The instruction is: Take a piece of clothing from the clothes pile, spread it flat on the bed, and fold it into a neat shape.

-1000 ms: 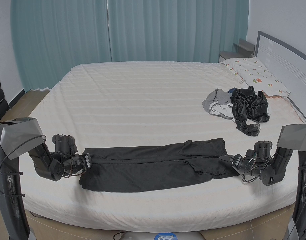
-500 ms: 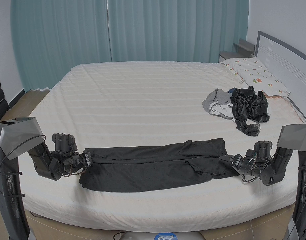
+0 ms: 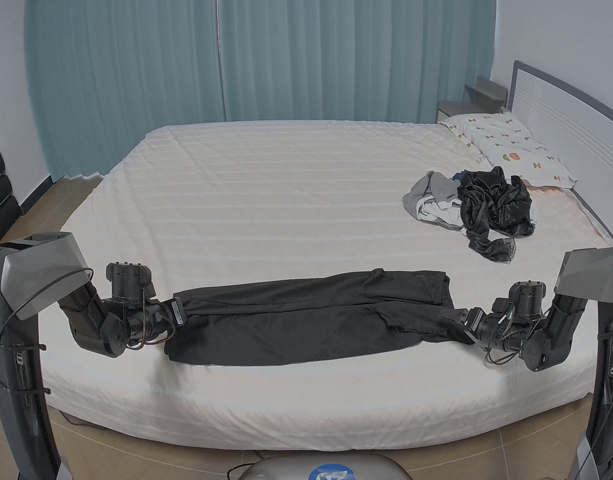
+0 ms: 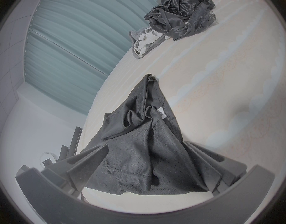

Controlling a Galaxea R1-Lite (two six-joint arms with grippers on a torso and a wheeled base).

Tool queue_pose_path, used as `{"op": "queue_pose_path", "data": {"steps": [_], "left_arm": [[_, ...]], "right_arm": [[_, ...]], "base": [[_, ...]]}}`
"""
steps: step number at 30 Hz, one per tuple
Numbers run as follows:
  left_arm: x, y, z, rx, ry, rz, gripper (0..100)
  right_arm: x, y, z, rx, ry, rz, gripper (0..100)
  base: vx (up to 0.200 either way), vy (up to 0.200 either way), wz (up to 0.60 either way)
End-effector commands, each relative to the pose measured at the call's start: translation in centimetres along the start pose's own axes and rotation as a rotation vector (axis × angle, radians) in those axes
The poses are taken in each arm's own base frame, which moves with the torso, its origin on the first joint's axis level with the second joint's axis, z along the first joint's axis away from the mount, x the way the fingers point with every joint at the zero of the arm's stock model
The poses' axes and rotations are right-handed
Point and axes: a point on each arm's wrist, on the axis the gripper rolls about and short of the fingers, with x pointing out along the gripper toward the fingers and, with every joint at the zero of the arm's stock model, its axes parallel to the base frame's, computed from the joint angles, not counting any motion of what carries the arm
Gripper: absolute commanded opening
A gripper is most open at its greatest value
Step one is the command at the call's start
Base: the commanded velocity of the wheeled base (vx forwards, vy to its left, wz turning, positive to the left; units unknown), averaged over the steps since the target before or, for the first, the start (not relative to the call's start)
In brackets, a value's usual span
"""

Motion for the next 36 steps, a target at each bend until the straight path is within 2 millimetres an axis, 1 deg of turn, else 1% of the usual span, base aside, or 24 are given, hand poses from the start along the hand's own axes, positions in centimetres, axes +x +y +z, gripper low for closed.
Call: {"op": "queue_pose_path", "data": {"steps": [1,8,12,15,16,20,23,26,27,29,32,35,36], "left_arm": [[0.2,-0.7,0.7,-0.006,-0.030,-0.019,0],[0.8,-1.1,1.7,-0.008,-0.059,-0.028,0],[0.9,-1.8,2.0,0.000,-0.086,-0.019,0],[0.9,-1.8,2.1,0.001,-0.090,-0.019,0],[1.0,-2.2,2.4,-0.004,-0.107,-0.017,0],[1.0,-3.3,1.9,-0.006,-0.083,0.002,0],[1.4,-4.4,1.8,0.006,-0.077,0.028,0],[1.5,-5.2,1.4,0.021,-0.063,0.046,0],[1.5,-5.2,1.4,0.021,-0.063,0.046,0],[1.6,-6.4,1.0,0.038,-0.059,0.044,0],[1.6,-7.6,0.7,0.051,-0.059,0.039,0],[1.6,-7.6,0.7,0.051,-0.059,0.039,0],[1.6,-8.8,1.0,0.064,-0.066,0.043,0]], "right_arm": [[-0.1,-0.1,0.1,0.001,-0.008,0.002,100],[-0.2,-0.1,0.3,0.009,-0.014,0.003,100],[-0.5,-0.1,1.0,0.015,-0.036,0.009,100],[-0.6,-0.1,1.0,0.014,-0.037,0.010,100],[-1.1,-0.1,2.0,0.037,-0.081,0.022,100],[-1.4,0.0,3.0,0.080,-0.149,0.061,100],[-1.4,-0.1,3.0,0.094,-0.153,0.068,100],[-1.4,-0.1,2.9,0.094,-0.151,0.068,100],[-1.4,-0.1,2.9,0.094,-0.151,0.068,100],[-1.4,-0.2,2.9,0.095,-0.149,0.068,100],[-1.3,-0.2,2.8,0.095,-0.148,0.067,100],[-1.3,-0.2,2.8,0.095,-0.148,0.067,100],[-1.3,-0.2,2.8,0.097,-0.147,0.068,100]], "base": [[0.000,0.000,0.00],[0.000,0.000,0.00],[0.000,0.000,0.00],[0.000,0.000,0.00],[0.000,0.000,0.00],[0.000,0.000,0.00],[0.000,-0.200,0.00],[0.000,-0.200,0.00],[0.000,-0.200,0.00],[0.000,-0.200,0.00],[0.000,-0.200,0.00],[0.000,-0.200,0.00],[0.000,-0.200,0.00]]}}
